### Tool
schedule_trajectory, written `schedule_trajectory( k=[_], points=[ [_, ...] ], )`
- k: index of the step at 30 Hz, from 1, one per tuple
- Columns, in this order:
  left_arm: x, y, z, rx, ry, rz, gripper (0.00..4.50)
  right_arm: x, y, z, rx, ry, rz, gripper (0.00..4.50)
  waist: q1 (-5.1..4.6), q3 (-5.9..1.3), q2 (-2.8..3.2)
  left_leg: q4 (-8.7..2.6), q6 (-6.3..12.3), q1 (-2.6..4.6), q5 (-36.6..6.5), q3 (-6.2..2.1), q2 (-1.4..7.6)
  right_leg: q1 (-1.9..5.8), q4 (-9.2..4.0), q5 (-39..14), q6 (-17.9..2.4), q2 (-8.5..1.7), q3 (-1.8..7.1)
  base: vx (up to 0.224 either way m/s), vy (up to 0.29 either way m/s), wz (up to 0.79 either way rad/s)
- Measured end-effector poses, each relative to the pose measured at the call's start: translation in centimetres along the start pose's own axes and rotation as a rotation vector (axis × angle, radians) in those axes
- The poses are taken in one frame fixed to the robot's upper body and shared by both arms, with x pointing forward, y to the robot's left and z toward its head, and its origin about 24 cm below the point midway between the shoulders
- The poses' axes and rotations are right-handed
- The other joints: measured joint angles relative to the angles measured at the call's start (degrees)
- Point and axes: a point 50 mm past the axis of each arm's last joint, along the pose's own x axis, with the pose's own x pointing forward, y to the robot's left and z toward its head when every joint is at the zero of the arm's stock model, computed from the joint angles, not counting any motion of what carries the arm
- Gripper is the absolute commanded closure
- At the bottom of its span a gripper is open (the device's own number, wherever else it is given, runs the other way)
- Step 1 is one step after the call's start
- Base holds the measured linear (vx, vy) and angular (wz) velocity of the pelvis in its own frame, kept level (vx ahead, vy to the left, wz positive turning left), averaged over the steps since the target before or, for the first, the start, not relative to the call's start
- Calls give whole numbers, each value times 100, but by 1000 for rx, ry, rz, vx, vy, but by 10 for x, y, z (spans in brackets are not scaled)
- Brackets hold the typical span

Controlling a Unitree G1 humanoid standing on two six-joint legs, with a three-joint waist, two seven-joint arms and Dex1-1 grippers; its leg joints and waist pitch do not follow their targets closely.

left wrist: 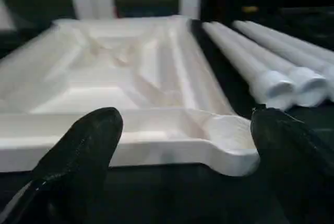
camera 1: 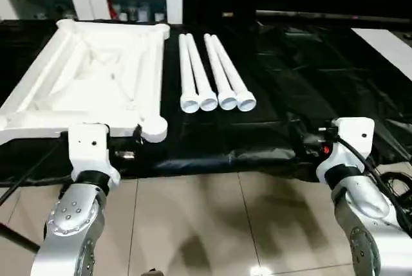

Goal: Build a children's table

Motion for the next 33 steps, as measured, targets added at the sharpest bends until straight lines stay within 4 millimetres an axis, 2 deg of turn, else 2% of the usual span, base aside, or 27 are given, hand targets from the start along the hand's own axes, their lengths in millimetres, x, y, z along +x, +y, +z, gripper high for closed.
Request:
schedule_trajectory(
  k=[3, 8, 11, 12, 13, 14, 15, 16, 17, 18, 19, 20, 21, 22, 23, 24, 25, 26, 27, 28, 29, 30, 31, 32, 33],
  points=[
    [3, 3, 0, 30, -30, 47, 6, 0, -1, 5, -27, -67, -24, 0, -2, 2, 35, 1, -1, 2, 1, 0, 0, 3, -1, 4, 1, 0, 1, 0, 0, 0],
    [13, 0, 3, 55, -42, 14, 6, -6, -3, -2, 2, -43, 13, 0, -11, 4, 86, -1, -2, 1, 1, 0, 0, 3, 0, 4, 1, 0, 2, 0, 0, 0],
    [17, -4, 2, 78, -52, -6, 6, -9, -3, -5, 56, -40, 21, 0, 7, 4, 127, 31, 49, -45, 10, -3, -1, 4, -16, 10, -2, -17, 16, 0, 0, 0],
    [19, -6, 2, 79, -57, -14, 6, -9, -4, -5, 51, -44, 16, 0, 41, -7, 160, 108, 108, -79, -23, -63, 0, 4, -15, 13, 4, -18, 16, 0, 0, 0],
    [19, -8, 2, 78, -63, -21, 6, -9, -5, -4, 45, -50, 13, 0, 94, -16, 211, 248, 193, -120, -78, -199, 1, 7, -13, 17, 19, -20, 28, 6, 96, -9],
    [19, -9, 3, 79, -71, -23, 6, -10, -6, -3, 38, -55, 9, 0, 157, -37, 278, 489, 292, -226, -139, -415, 32, 9, -14, 30, 65, -29, 63, 6, 96, -9],
    [19, -9, 3, 83, -76, -23, 6, -10, -6, -4, 33, -53, 10, 0, 204, -56, 313, 586, 293, -295, -139, -542, 76, 10, -15, 36, 100, -53, 96, -1, 144, -12],
    [19, -9, 4, 88, -81, -22, 6, -10, -5, -4, 30, -51, 14, 0, 231, -75, 355, 457, 293, -293, -137, -609, 144, 11, -14, 40, 131, -77, 110, -6, 202, -2],
    [20, -8, 5, 103, -90, -20, 6, -10, -4, -5, 24, -48, 22, 0, 207, -87, 421, 355, 79, -337, -39, -618, 154, 51, -32, 38, 142, -174, 23, -6, 202, -2],
    [21, -8, 6, 110, -96, -14, 6, -11, -2, -7, 21, -42, 34, 0, 124, -91, 448, 325, 91, -333, 11, -667, 46, 97, -80, 26, 42, -238, -91, 35, 232, 41],
    [22, -6, 8, 119, -102, -1, 6, -11, -1, -7, 21, -41, 46, 0, 40, -74, 480, 323, 121, -345, 36, -754, -38, 75, 17, -48, -244, -248, -113, 23, 214, 68],
    [23, -2, 9, 126, -105, 15, 6, -11, 7, -7, 27, -45, 84, 0, 0, -56, 510, 357, 128, -374, 46, -893, -161, 65, 360, -178, -480, -143, -144, 23, 214, 68],
    [24, -1, 10, 129, -107, 25, 6, -11, 10, -6, 29, -50, 96, 0, -5, -51, 514, 363, 145, -399, 71, -964, -269, 67, 501, -210, -473, -3, -136, -39, 174, 62],
    [24, 0, 10, 131, -107, 30, 6, -10, 10, -5, 29, -57, 97, 0, -4, -58, 501, 342, 141, -419, 113, -1074, -370, 64, 610, -290, -420, 134, -143, -59, 98, 64],
    [24, 0, 9, 133, -104, 32, 6, -9, 10, -3, 31, -69, 96, 0, -3, -61, 495, 286, 106, -443, 174, -1216, -494, 11, 764, -451, -380, 350, -150, -59, 98, 64],
    [24, 0, 8, 133, -103, 31, 6, -8, 10, -1, 35, -75, 89, 0, -1, -60, 497, 220, 102, -454, 256, -1327, -594, -20, 848, -539, -376, 461, -146, -92, 40, 67],
    [23, -1, 9, 134, -109, 29, 6, -7, 9, -1, 52, -77, 78, 0, 47, -69, 476, 155, 81, -472, 309, -1282, -601, -63, 910, -573, -359, 511, -129, -120, -29, 57],
    [23, -2, 9, 134, -116, 28, 6, -6, 8, -1, 73, -71, 62, 0, 133, -79, 453, 125, 61, -511, 321, -1119, -522, -90, 972, -572, -352, 494, -97, -120, -29, 57],
    [23, -3, 9, 131, -119, 27, 6, -6, 7, -3, 77, -57, 52, 0, 262, -101, 416, 115, 62, -565, 321, -965, -486, -94, 976, -573, -354, 435, 2, -131, -102, 43],
    [22, -4, 10, 127, -124, 24, 6, -5, 6, -4, 77, -49, 45, 0, 347, -135, 302, 111, 63, -621, 321, -790, -457, -86, 896, -584, -361, 325, 112, -123, -175, 39],
    [22, -5, 9, 121, -121, 25, 6, -4, 5, -5, 75, -41, 43, 0, 455, -145, 176, 206, 74, -689, 299, -632, -429, -147, 848, -691, -102, 231, 189, -123, -175, 39],
    [19, -6, 4, 118, -104, 22, 6, -4, 5, -8, 76, -24, 42, 0, 560, -120, 164, 432, 145, -708, 53, -616, -369, -166, 850, -656, -147, 231, 177, -90, -193, 19],
    [18, -7, 1, 114, -89, 11, 6, -5, 3, -10, 76, -9, 33, 0, 673, -98, 182, 739, 231, -665, -22, -664, -360, -133, 830, -622, -137, 231, 192, -48, -115, -8],
    [18, -11, 1, 108, -90, -19, 6, -5, -1, -11, 73, -2, 16, 0, 738, -89, 200, 843, 209, -481, -10, -680, -353, -109, 784, -587, -122, 221, 199, -48, -115, -8],
    [19, -14, 3, 113, -101, -41, 6, -5, -2, -11, 66, -3, 9, 0, 753, -90, 212, 730, 191, -302, -26, -675, -335, -131, 754, -582, -113, 219, 194, -56, -55, -6]
  ],
)
